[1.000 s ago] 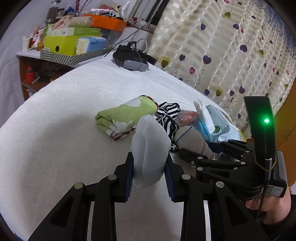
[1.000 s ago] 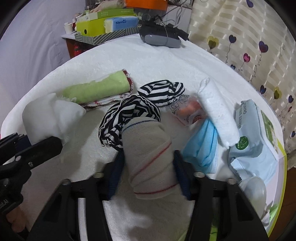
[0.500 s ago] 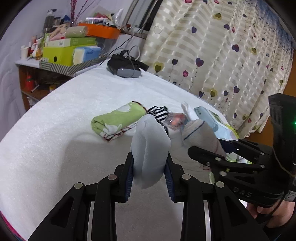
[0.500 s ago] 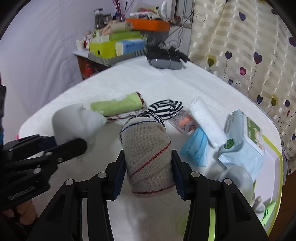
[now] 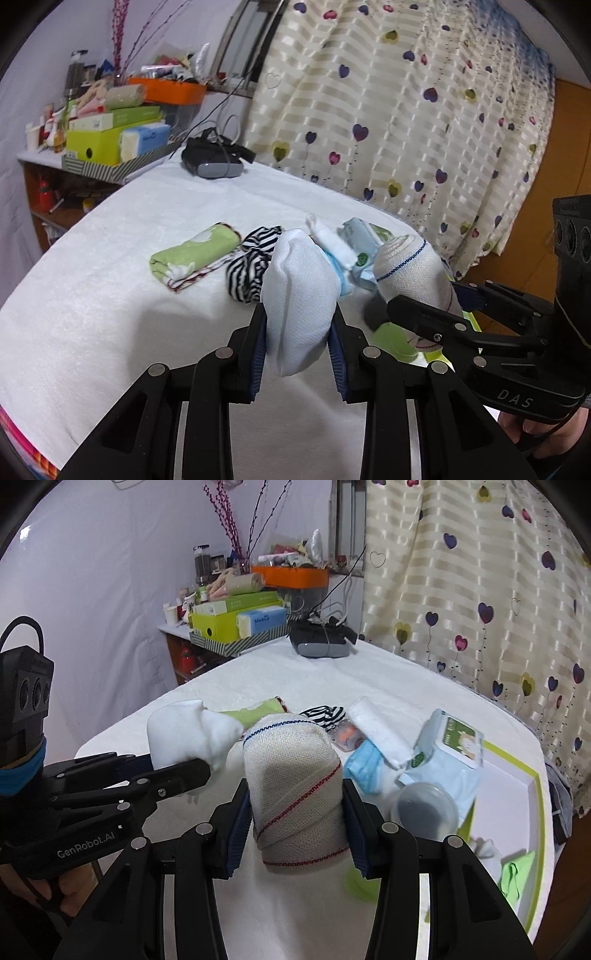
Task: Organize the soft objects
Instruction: 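Carry the white sock and rolled bandage over the white box with both grippers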
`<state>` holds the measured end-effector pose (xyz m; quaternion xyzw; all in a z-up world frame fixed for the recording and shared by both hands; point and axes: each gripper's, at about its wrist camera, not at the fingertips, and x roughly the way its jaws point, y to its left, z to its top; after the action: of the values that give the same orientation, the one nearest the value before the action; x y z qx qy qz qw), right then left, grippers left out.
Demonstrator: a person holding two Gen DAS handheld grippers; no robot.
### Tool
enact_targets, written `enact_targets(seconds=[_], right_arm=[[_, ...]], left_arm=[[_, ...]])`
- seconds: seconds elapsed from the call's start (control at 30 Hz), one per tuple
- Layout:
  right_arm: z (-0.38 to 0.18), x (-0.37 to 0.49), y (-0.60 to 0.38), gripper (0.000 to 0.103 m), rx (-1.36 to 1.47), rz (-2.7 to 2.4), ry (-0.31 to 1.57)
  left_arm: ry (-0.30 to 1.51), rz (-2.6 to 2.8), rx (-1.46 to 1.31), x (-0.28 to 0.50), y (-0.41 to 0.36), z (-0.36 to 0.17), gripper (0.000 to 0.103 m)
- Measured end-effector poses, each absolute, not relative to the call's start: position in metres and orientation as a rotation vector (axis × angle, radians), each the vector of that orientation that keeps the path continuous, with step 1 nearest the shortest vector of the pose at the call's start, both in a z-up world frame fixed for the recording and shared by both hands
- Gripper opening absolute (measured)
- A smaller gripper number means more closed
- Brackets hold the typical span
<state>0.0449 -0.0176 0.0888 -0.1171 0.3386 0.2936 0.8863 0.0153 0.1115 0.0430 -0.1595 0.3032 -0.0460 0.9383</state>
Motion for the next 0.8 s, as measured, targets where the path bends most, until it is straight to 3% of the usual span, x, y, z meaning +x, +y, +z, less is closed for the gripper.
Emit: enact_targets(seconds=[0.8], right_arm=[[0.105, 0.019, -0.074, 0.047, -0.134, 0.575, 0.648]], left_arm=[[0.605, -0.145, -0.24, 0.009, 0.062, 0.061, 0.029]])
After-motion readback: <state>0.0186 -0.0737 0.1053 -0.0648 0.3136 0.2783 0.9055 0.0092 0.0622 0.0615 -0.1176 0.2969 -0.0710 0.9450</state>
